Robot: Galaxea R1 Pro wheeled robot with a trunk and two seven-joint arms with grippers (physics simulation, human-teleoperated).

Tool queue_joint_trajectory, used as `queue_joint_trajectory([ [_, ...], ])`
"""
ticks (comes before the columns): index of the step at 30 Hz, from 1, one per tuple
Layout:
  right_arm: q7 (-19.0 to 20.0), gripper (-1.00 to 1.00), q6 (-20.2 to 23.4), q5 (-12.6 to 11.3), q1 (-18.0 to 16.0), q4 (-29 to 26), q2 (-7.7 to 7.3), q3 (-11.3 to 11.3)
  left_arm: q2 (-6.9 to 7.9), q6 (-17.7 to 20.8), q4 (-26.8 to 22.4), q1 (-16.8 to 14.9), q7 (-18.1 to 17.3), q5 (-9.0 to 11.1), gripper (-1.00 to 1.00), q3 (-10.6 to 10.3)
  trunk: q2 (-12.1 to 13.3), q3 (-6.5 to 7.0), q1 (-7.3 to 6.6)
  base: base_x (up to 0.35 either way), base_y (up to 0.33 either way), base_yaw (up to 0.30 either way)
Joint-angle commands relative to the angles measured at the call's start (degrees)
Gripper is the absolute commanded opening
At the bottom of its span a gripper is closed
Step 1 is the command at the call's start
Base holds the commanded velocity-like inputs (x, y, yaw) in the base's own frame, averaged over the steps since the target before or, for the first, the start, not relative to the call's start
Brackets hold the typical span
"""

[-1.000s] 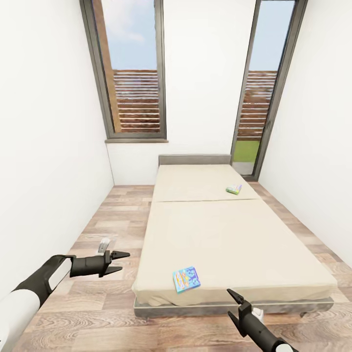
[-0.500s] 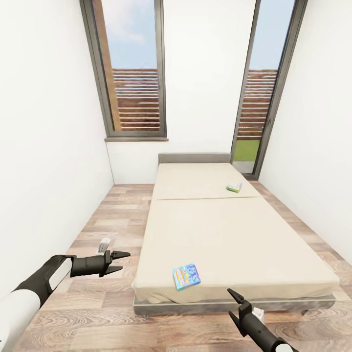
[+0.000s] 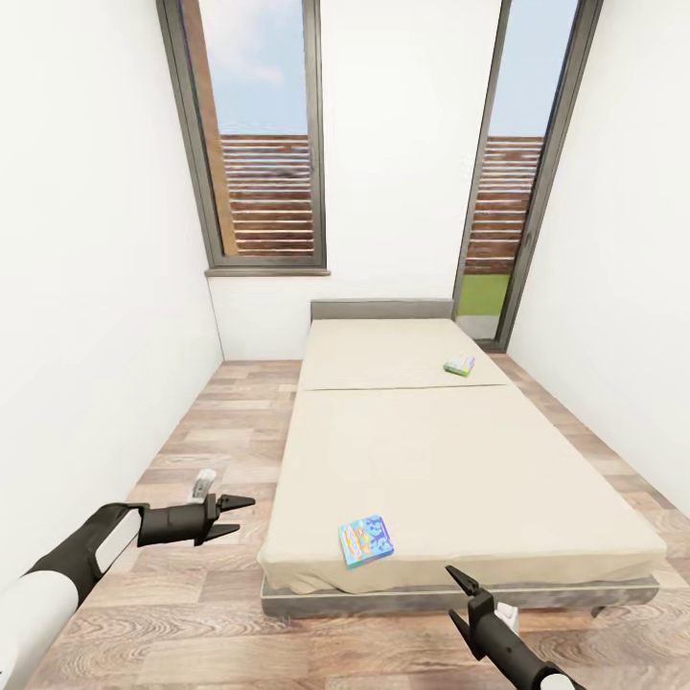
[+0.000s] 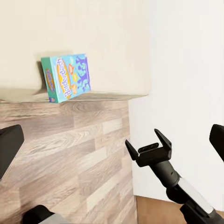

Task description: Put all the toys in the child's room - the three board games (two on the bed and one on the table), the two jigsaw puzzles on the table, and the tennis ball on the table - inside the toy box on the table in the child's room.

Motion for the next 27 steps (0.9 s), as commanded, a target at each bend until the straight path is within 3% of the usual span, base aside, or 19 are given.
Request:
queue_joint_trajectory([
  [1, 0.03, 1.0, 0.39, -0.16, -0.05, -0.02, 0.04, -0.27, 0.09, -0.26, 0.02, -0.01, -0.11, 0.34, 1.0, -0.29, -0.03, -0.06, 0.0, 0.026, 0.0, 0.0],
  [8, 0.03, 1.0, 0.38, -0.16, -0.05, -0.03, 0.16, -0.29, 0.43, -2.54, 0.08, 0.25, -0.28, 0.51, 1.0, -0.14, -0.03, -0.06, 0.0, 0.157, 0.038, 0.0],
  [27, -0.01, 1.0, 0.3, -0.11, -0.05, -0.02, 0.19, -0.29, 0.53, -2.9, 0.09, 0.27, -0.33, 0.53, 1.0, -0.08, -0.03, -0.06, 0.0, 0.073, 0.034, 0.0],
])
